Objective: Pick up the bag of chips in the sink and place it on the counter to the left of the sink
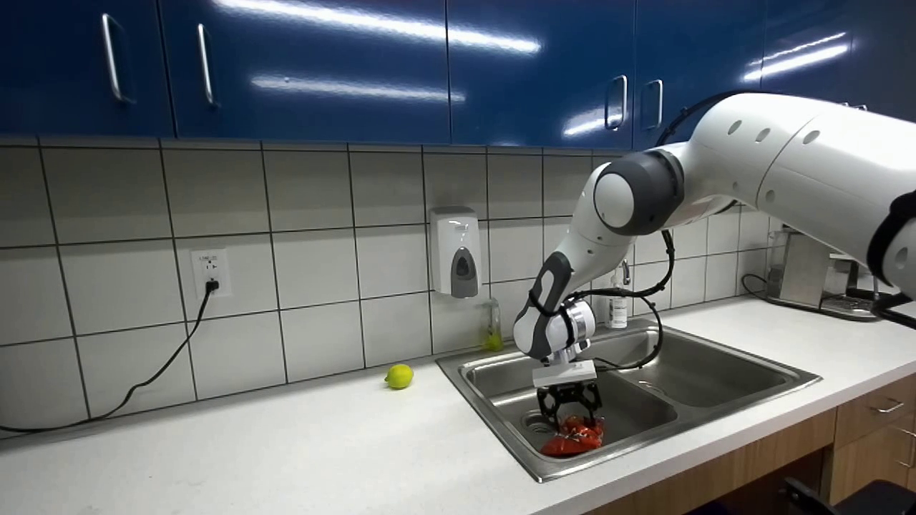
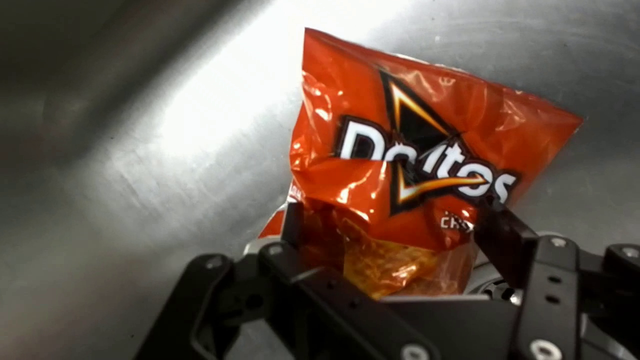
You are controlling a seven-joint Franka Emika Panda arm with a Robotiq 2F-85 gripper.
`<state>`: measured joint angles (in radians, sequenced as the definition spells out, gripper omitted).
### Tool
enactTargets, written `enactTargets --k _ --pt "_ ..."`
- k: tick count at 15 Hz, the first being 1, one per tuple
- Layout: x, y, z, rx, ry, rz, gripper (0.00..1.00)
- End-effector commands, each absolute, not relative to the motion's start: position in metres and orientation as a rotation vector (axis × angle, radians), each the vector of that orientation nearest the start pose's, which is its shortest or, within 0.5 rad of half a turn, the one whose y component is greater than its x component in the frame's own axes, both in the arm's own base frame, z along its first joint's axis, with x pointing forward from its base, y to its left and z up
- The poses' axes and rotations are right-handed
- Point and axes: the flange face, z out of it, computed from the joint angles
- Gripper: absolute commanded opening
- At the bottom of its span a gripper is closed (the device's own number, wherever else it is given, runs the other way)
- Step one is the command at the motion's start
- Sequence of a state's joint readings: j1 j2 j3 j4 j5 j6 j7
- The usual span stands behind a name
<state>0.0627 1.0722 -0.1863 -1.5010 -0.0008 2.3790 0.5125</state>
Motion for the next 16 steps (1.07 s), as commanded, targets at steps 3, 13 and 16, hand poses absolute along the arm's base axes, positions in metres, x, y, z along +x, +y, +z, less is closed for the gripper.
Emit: enactTargets --k 3,13,16 --pt "0.670 -0.065 0.017 -3.212 0.952 0.232 0.40" --pt "0.675 -0.050 0.023 -3.217 0.927 0.223 0.00" --pt "0.676 -0.045 0.025 -3.220 0.915 0.231 0.00"
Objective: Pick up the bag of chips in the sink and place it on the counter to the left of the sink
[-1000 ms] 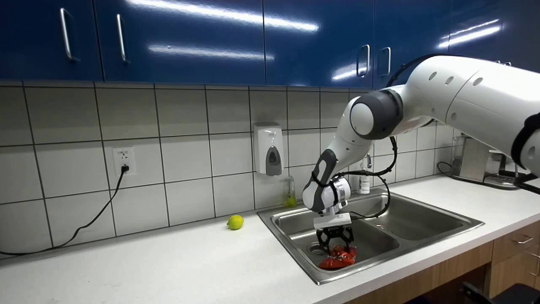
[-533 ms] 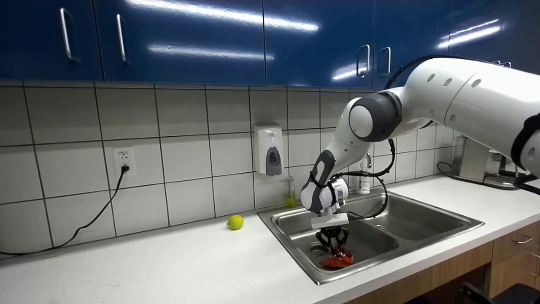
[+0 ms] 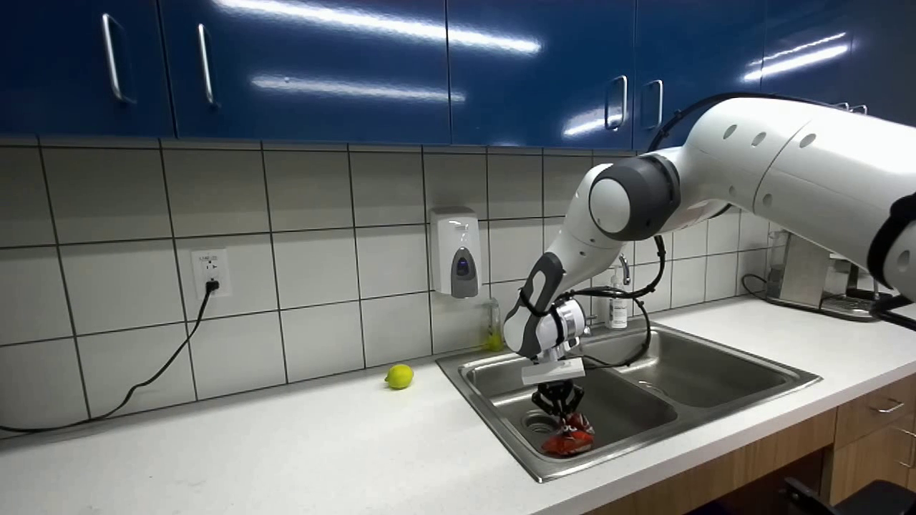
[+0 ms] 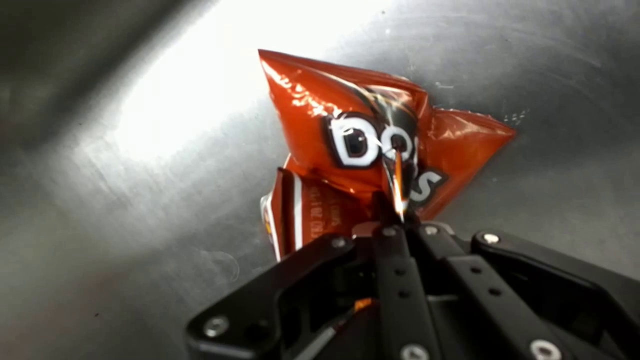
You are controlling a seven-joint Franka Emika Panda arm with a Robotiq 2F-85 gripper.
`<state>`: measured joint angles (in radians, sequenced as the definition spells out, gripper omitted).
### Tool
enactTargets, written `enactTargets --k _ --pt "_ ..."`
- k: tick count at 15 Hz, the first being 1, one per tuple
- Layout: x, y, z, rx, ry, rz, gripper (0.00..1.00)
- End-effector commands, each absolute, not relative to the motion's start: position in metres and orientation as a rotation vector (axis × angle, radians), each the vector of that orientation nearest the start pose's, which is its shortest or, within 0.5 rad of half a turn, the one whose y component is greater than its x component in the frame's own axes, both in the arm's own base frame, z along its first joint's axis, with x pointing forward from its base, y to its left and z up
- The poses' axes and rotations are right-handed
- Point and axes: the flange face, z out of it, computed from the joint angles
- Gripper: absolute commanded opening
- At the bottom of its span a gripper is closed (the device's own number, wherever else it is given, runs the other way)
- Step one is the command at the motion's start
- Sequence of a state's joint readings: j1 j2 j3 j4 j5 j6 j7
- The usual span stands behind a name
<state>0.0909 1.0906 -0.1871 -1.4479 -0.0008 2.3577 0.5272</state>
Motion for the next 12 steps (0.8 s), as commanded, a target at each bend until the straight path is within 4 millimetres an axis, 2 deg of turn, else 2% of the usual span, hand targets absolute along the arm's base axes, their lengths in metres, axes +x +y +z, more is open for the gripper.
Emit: enactTargets --k 1,5,12 --pt "0.676 -0.045 0.027 -3.219 0.911 0.231 0.00" --pt "0.678 -0.044 0.044 -3.211 0.906 0.229 0.00" --pt "0.682 -0.048 0.107 -3.190 0.894 0.150 0.00"
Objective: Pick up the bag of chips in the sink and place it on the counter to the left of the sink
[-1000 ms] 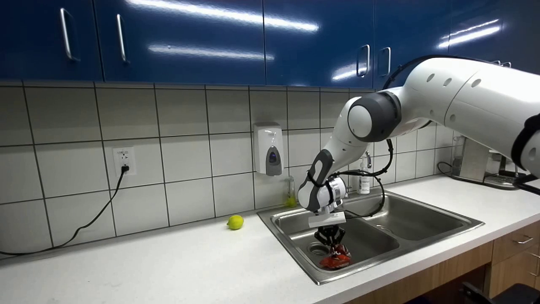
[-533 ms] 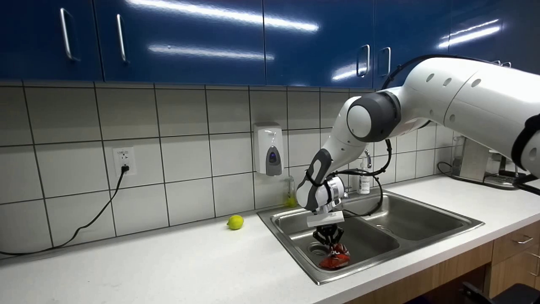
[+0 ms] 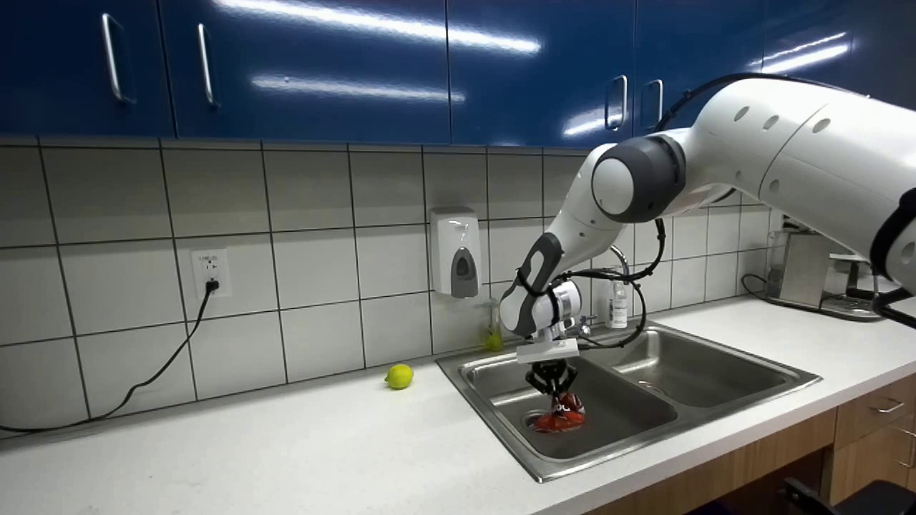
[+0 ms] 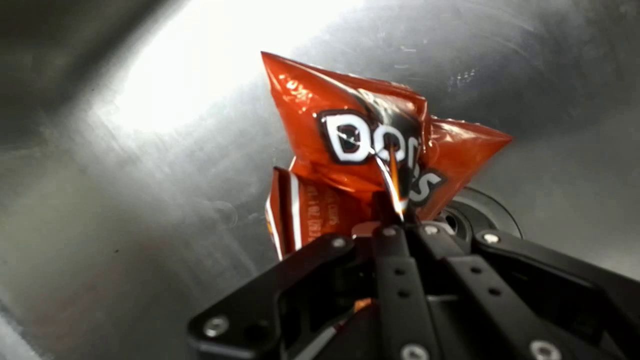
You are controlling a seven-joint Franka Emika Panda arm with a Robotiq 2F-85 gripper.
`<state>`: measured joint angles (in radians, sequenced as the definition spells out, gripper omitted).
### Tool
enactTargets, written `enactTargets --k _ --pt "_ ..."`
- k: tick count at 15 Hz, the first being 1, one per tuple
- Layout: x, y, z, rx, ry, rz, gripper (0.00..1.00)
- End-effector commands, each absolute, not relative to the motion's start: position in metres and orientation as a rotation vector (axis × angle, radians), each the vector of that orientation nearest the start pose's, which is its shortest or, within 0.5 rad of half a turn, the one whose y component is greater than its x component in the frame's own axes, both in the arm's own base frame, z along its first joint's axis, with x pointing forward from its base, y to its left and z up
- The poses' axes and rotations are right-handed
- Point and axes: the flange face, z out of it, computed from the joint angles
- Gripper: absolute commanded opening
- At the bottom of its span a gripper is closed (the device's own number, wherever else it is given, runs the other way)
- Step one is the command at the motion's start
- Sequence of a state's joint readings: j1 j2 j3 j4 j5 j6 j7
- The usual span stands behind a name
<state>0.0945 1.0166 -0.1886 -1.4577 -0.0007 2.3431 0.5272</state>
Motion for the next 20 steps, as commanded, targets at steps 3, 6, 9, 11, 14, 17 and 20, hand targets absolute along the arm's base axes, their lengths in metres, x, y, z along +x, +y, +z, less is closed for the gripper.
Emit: enactTargets --k 3,6,9,11,14,17,20 --pt "0.675 -0.050 0.132 -3.204 0.808 0.159 0.00" --pt "0.661 -0.051 0.158 -3.223 0.683 0.187 0.00" --pt "0.645 -0.051 0.184 -3.236 0.597 0.186 0.00" --pt "0.629 -0.049 0.200 -3.245 0.530 0.181 0.00" --pt "0.606 -0.037 0.217 -3.273 0.400 0.189 0.00" --pt "0.581 -0.015 0.229 -3.294 0.266 0.199 0.00" --pt "0.558 0.014 0.239 -3.306 0.138 0.204 0.00"
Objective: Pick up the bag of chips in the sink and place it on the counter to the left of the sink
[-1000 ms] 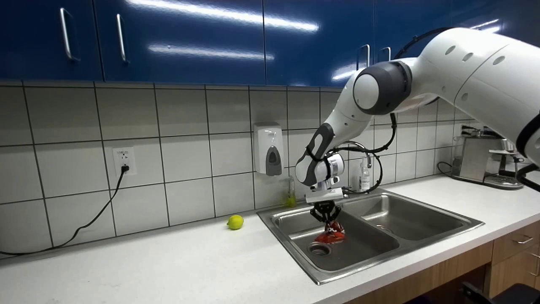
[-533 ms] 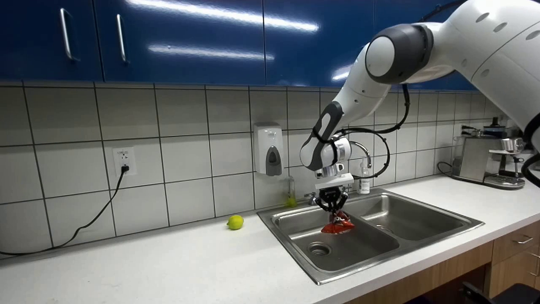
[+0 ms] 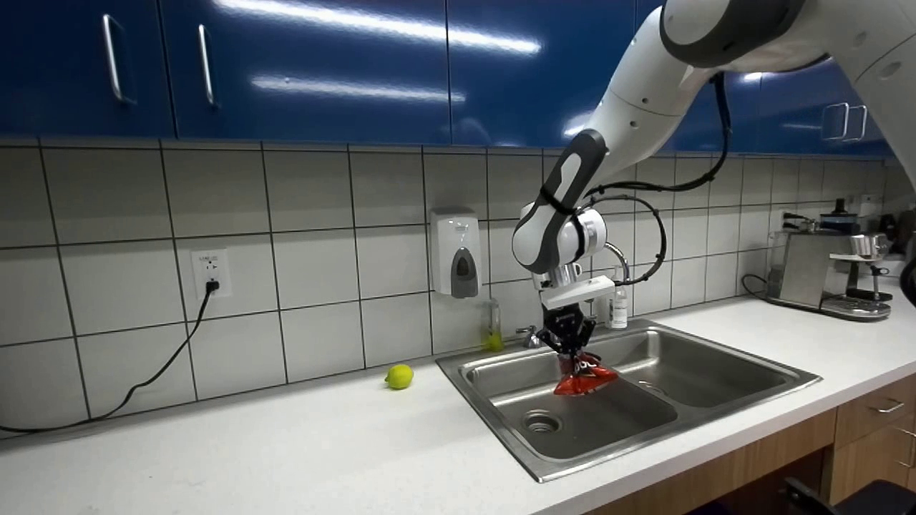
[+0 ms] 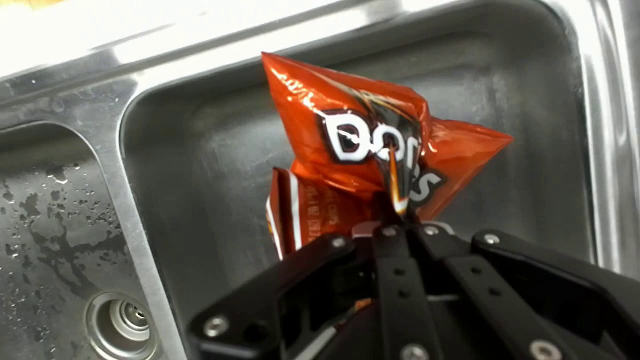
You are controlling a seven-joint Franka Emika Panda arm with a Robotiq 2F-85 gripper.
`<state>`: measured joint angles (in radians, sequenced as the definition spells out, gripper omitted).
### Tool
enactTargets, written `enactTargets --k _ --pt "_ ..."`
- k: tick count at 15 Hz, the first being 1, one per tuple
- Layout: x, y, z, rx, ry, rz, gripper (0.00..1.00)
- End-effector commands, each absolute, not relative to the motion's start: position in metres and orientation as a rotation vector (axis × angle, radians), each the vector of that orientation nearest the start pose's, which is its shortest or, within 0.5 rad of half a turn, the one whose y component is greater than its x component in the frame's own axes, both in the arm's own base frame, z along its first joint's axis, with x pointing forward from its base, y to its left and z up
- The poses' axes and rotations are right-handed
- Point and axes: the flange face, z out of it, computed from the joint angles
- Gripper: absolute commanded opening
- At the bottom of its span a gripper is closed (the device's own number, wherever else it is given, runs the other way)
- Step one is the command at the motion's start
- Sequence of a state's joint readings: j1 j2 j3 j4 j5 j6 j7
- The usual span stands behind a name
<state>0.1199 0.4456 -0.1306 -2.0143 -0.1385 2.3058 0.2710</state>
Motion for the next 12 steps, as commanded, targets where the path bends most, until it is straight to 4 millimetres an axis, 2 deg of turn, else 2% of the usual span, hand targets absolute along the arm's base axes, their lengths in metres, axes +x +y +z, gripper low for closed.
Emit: enactTargets --k 1,7,12 --pt "0.551 0.023 0.241 -3.308 0.101 0.204 0.00" --pt "0.511 0.093 0.252 -3.292 -0.113 0.198 0.00" --pt "0.491 0.159 0.256 -3.277 -0.272 0.181 0.00"
